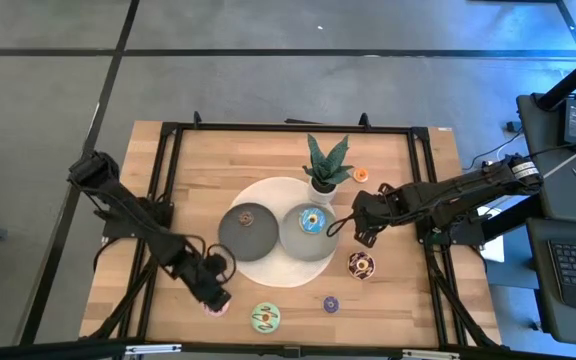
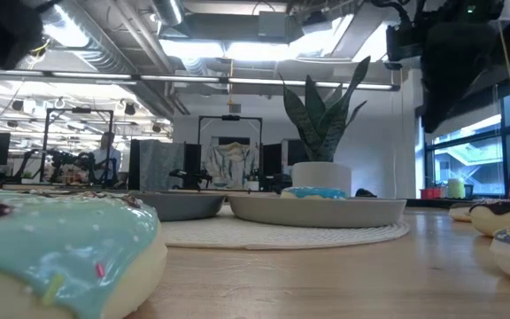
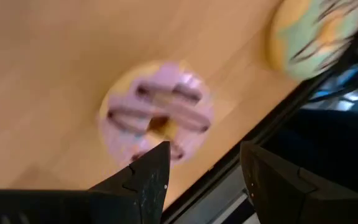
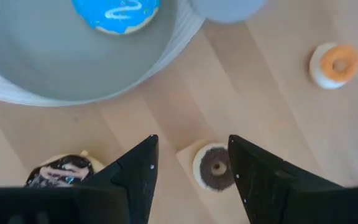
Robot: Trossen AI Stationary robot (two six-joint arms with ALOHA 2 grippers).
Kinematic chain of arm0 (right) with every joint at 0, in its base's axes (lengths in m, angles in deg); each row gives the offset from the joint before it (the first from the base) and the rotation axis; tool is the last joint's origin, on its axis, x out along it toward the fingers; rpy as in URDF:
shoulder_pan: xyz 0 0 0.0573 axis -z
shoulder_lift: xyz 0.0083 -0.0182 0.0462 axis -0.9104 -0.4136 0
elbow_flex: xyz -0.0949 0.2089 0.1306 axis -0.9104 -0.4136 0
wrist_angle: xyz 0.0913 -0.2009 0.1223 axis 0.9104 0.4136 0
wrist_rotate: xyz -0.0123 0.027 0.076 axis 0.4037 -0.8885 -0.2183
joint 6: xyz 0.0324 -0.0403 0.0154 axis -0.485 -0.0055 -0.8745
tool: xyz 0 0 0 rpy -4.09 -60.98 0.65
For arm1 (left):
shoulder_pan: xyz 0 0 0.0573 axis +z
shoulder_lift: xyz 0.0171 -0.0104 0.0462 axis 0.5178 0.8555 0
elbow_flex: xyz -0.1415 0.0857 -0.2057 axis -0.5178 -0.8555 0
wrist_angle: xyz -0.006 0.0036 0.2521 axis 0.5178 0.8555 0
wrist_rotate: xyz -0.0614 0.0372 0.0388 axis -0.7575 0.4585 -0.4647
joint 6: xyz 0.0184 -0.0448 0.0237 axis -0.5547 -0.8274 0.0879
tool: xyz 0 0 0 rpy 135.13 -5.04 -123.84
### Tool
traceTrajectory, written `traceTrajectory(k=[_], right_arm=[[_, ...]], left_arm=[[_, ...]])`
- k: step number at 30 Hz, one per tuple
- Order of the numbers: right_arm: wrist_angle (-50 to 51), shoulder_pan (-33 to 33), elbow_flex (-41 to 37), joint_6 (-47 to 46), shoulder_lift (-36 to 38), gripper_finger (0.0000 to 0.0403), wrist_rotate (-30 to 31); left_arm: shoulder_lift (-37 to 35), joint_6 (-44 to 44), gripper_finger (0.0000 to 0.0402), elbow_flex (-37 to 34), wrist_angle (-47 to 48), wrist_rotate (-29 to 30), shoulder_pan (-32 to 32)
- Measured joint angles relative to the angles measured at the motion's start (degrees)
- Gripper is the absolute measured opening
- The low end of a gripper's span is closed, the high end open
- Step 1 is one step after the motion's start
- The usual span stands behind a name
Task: Pick & Place donuts
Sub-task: Put the big light violet doughnut on the light gray plate
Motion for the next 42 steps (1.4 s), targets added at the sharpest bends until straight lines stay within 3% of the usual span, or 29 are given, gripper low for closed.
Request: traceTrajectory(k=[8,14,18,21,26,33,38,42], right_arm=[[-1.3,0.1,0.0,1.7,0.0,0.0196,0.1],[-1.3,0.1,0.0,1.5,0.0,0.0196,0.1],[-1.3,0.1,0.0,0.4,0.0,0.0196,0.7],[-1.4,0.1,0.0,-0.6,0.0,0.0196,1.4],[-1.4,0.1,0.0,-1.5,0.0,0.0196,1.4],[-1.4,0.1,0.0,-1.3,0.0,0.0196,1.4],[-1.3,0.1,0.0,-1.4,0.0,0.0196,1.4],[-1.3,0.1,0.0,-1.4,0.0,0.0196,1.5]], left_arm=[[1.0,0.8,0.0169,2.7,3.3,-0.4,-1.8],[1.7,8.8,0.0147,16.1,17.5,1.9,-0.9],[5.8,16.2,0.0126,24.4,24.8,7.3,-0.6],[9.9,18.3,0.011,28.4,31.6,7.9,-0.3],[14.8,12.8,0.0089,29.7,40.0,4.9,-0.3],[18.2,8.0,0.0083,29.7,39.5,7.1,-0.3],[19.0,2.4,0.0093,29.7,39.4,6.6,-0.3],[19.1,-2.7,0.0125,29.7,39.4,6.6,-0.3]])
